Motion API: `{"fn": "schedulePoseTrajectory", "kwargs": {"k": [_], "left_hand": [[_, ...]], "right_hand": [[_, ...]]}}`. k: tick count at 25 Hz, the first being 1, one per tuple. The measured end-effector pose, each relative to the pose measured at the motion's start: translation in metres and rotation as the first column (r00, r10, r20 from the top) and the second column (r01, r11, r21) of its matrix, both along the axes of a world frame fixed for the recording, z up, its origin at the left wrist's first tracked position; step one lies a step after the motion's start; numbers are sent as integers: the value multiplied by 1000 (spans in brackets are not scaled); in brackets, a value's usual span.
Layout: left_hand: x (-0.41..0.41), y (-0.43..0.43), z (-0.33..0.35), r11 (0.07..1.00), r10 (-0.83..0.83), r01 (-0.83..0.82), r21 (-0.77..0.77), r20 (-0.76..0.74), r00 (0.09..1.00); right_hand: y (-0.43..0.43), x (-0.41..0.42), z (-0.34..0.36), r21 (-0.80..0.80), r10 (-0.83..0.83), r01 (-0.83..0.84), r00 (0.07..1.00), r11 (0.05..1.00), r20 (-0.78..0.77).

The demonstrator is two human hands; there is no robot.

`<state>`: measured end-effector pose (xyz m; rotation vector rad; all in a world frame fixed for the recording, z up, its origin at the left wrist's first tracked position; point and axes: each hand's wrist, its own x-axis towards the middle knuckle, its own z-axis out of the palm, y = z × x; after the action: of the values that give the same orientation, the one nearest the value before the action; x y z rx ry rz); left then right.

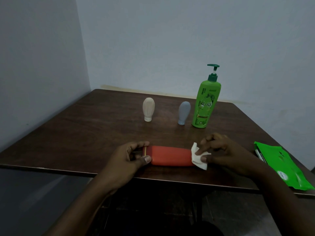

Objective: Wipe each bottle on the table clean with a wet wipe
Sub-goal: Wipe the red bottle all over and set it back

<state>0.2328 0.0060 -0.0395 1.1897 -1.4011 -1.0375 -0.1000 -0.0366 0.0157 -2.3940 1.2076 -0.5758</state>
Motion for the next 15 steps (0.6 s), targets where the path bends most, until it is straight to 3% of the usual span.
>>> {"fn": "schedulePoseTrajectory", "kwargs": {"k": [6, 11, 15], "left_hand": [[3, -2, 1, 1000, -20, 20, 14, 30, 999], [4, -3, 2, 998, -57, 58, 32, -24, 998], [5, -6, -1, 996, -66, 69, 58, -56, 996]], "right_hand": [[10, 55, 0, -228, 87, -115, 988, 967, -129], [30, 126, -21, -419, 107, -137, 990, 898, -93], [32, 96, -24, -466, 7, -92, 983, 880, -181]]}}
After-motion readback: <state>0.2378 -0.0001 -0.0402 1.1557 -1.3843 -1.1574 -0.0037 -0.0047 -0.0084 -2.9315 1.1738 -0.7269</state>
